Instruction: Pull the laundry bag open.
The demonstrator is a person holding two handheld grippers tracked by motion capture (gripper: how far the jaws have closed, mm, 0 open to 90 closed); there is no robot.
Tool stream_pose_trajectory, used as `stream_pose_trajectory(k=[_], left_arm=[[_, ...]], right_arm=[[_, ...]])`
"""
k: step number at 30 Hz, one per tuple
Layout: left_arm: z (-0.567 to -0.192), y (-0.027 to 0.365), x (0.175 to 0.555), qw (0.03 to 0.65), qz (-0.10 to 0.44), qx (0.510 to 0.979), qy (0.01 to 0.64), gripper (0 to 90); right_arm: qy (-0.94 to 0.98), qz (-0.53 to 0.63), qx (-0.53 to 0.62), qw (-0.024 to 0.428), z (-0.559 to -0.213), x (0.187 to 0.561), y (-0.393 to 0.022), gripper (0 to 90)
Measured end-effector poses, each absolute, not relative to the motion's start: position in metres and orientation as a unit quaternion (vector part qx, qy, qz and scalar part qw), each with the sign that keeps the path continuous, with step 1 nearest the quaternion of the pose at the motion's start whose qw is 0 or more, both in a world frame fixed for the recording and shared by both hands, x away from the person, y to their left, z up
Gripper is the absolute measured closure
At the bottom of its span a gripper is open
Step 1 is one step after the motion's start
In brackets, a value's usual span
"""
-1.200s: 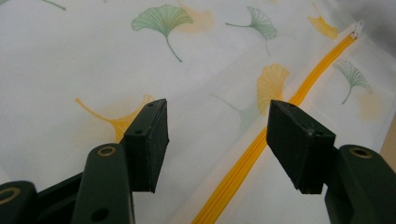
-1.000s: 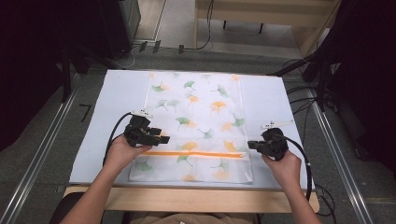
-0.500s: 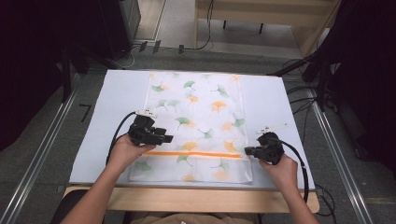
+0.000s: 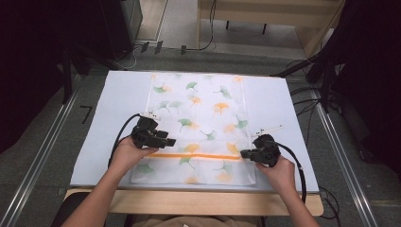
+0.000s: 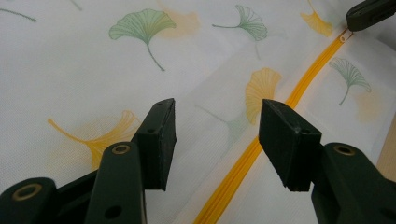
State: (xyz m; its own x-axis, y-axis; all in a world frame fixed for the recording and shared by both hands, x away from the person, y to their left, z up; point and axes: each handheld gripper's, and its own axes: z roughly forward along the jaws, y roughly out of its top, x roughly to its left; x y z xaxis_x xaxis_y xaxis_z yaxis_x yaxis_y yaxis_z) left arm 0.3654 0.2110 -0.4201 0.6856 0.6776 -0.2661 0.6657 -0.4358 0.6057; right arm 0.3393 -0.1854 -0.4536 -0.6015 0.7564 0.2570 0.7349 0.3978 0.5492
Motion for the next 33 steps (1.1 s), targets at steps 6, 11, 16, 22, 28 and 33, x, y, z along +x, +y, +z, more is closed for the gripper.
stream_pose_trajectory(k=[6, 11, 16, 22, 28, 33], left_arm=[[-0.418, 0.21, 0.364, 0.357, 0.01, 0.847, 0.394, 47.0], [-0.417, 0.208, 0.363, 0.358, 0.009, 0.849, 0.389, 47.0], [-0.417, 0.204, 0.363, 0.36, 0.012, 0.851, 0.383, 47.3], [-0.417, 0.2, 0.365, 0.363, 0.01, 0.852, 0.378, 47.2], [-0.417, 0.192, 0.369, 0.359, 0.008, 0.857, 0.369, 47.2], [-0.418, 0.187, 0.37, 0.36, 0.006, 0.857, 0.369, 47.1]], right_arm=[[0.833, 0.314, 0.454, 0.044, -0.447, 0.336, -0.195, 87.8], [0.822, 0.317, 0.469, 0.061, -0.441, 0.328, -0.205, 83.9], [0.817, 0.316, 0.478, 0.066, -0.444, 0.325, -0.214, 81.9], [0.827, 0.309, 0.466, 0.063, -0.45, 0.324, -0.212, 73.6], [0.828, 0.306, 0.466, 0.055, -0.456, 0.321, -0.215, 67.6], [0.832, 0.3, 0.464, 0.051, -0.461, 0.319, -0.214, 61.1]])
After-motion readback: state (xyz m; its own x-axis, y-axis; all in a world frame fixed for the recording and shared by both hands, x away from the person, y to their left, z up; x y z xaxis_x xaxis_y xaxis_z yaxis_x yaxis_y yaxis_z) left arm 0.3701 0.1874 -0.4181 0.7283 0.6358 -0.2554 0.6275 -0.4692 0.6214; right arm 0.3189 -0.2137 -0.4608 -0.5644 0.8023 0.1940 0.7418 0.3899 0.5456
